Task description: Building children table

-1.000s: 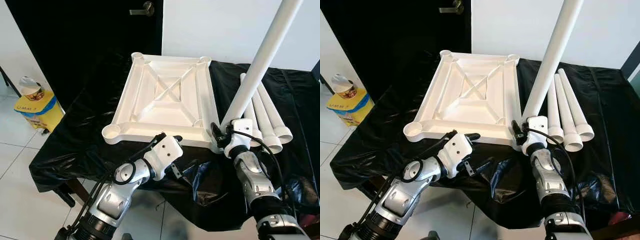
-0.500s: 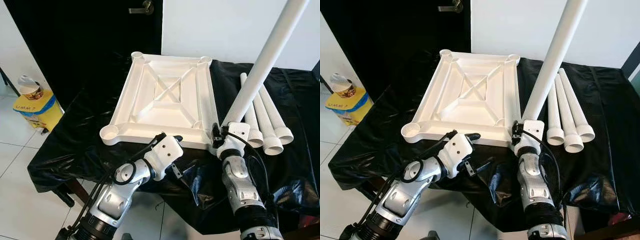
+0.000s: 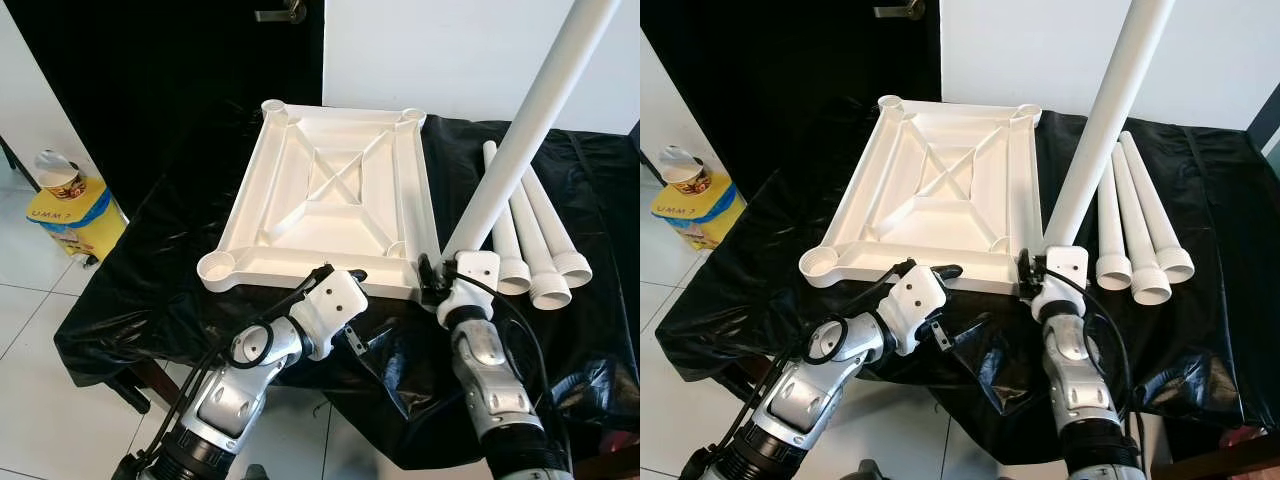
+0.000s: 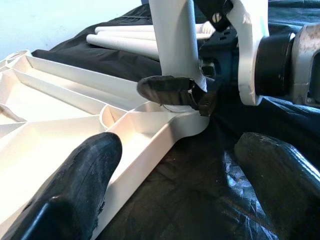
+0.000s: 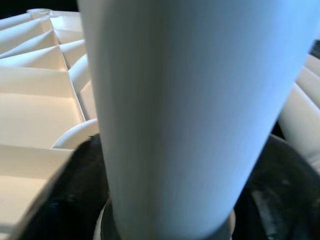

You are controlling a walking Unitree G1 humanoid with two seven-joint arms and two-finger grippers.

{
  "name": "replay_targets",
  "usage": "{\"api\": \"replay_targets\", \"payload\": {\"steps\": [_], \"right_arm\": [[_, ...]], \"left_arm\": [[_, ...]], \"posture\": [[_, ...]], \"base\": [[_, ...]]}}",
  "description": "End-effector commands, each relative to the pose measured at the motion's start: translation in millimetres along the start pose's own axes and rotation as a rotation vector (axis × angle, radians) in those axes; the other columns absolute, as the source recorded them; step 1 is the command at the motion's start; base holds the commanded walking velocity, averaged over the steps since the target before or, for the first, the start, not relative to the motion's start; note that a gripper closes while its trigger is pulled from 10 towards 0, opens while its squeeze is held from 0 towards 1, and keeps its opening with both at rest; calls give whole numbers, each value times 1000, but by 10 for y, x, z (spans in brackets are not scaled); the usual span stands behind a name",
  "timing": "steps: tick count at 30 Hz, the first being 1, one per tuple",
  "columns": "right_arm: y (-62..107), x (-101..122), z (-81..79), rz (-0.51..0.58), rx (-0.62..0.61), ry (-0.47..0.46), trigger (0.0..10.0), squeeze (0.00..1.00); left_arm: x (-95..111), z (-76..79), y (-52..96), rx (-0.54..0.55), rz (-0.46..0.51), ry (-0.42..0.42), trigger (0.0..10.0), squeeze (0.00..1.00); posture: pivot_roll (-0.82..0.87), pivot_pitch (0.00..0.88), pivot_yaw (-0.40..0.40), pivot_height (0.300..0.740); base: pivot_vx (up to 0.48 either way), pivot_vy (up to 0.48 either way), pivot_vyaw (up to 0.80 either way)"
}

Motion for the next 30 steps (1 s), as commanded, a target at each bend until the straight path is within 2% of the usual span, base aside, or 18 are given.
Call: {"api": "replay_targets", "payload": {"steps": [1, 5, 6, 7, 11, 14, 22, 23, 25, 26, 27, 30], "right_arm": [[12, 33, 38, 22, 28, 8, 10000, 1000], [14, 47, 50, 30, 48, 16, 10000, 1000], [11, 61, 73, 35, 87, 15, 10000, 1000], [5, 76, 96, 40, 142, 15, 10000, 0], [-55, 92, 177, 35, 303, 40, 10000, 0], [-106, 85, 180, 23, 374, 68, 10000, 0], [-211, 24, 206, -14, 376, 136, 10000, 0], [-211, 17, 213, -17, 382, 132, 5137, 0], [-210, 14, 218, -18, 388, 128, 5137, 0], [-209, 7, 227, -18, 394, 125, 1451, 0], [-203, -4, 241, -22, 397, 120, 0, 0], [-194, -23, 268, -28, 394, 115, 0, 0]], "left_arm": [[-13, 18, -9, -11, -6, 4, 10000, 0], [-18, 22, -6, -12, -8, 4, 10000, 0], [-21, 24, -8, -15, -9, 3, 10000, 0], [-18, 23, -15, -18, -8, 2, 10000, 0], [-5, 7, -31, -21, -4, -5, 10000, 0], [-14, 18, -27, -26, -5, -7, 10000, 0], [-12, 27, -26, -27, -4, -6, 10000, 0], [-11, 24, -25, -25, -4, -6, 10000, 0], [-10, 23, -24, -23, -4, -6, 10000, 0], [-11, 23, -23, -22, -5, -5, 10000, 0], [-14, 27, -20, -21, -5, -5, 10000, 0], [-18, 36, -18, -20, -6, -3, 10000, 0]], "posture": [[48, 39, -26, 740], [48, 39, -26, 740], [49, 33, -23, 740], [52, 30, -22, 740], [51, 18, -21, 740], [52, 16, -18, 740], [60, 13, -25, 740], [62, 14, -27, 740], [62, 14, -27, 740], [63, 18, -30, 740], [64, 21, -33, 740], [64, 25, -35, 740]], "base": [[0, 0, 0], [0, 0, 0], [0, 0, 0], [0, 0, 0], [0, 0, 0], [0, 0, 0], [0, 0, 0], [0, 0, 0], [0, 0, 0], [0, 0, 0], [0, 0, 0], [0, 0, 0]]}}
Point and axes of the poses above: a point about 5 cm out from each wrist's last joint towards the gripper, its own y axis pointing back from the gripper into the wrist, its own x axis along the axis of the wrist's last joint, z = x × y, the point moved 1 cm from there along -y, pointing out of the wrist towards the gripper, and after that the axes turned 2 degrees about -y, right-handed, at the moved point
